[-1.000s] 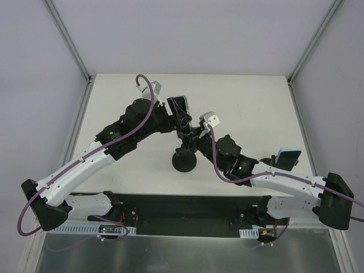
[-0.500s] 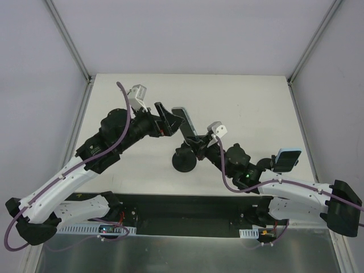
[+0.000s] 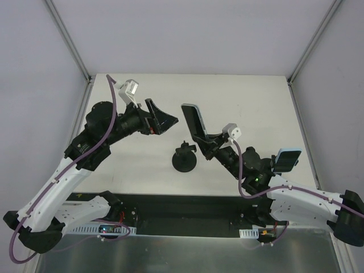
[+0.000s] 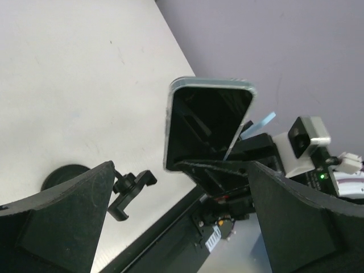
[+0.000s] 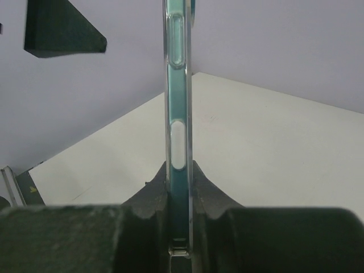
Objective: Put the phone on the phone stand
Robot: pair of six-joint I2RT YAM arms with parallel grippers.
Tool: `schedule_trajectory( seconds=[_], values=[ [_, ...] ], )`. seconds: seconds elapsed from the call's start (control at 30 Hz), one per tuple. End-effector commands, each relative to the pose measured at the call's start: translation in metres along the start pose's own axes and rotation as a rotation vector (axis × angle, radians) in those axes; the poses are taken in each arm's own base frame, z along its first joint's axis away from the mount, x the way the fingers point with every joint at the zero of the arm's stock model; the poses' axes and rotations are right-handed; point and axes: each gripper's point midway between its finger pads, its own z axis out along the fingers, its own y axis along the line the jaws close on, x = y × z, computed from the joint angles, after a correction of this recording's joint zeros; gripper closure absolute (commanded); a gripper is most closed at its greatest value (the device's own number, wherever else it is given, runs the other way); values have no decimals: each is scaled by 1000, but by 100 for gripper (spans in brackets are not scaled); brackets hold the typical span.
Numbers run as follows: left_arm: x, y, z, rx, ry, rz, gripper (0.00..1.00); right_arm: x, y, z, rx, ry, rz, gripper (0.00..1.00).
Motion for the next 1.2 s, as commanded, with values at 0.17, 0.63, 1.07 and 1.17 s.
schedule_trajectory(
  seconds=[0.17, 0.63, 1.07, 1.17],
  values=[
    [29, -31, 26, 322, 148, 55, 4, -72, 12, -17, -78, -236, 91, 99],
    [33, -72, 30, 676, 166, 128, 16, -84, 28, -25, -173, -257, 94, 99],
    [29, -94, 1, 831, 109, 177, 41, -93, 73, -27, -411, -249, 131, 99],
    [29, -104, -4, 898, 136, 177, 70, -96, 78, -28, -439, -254, 152, 99]
  ],
)
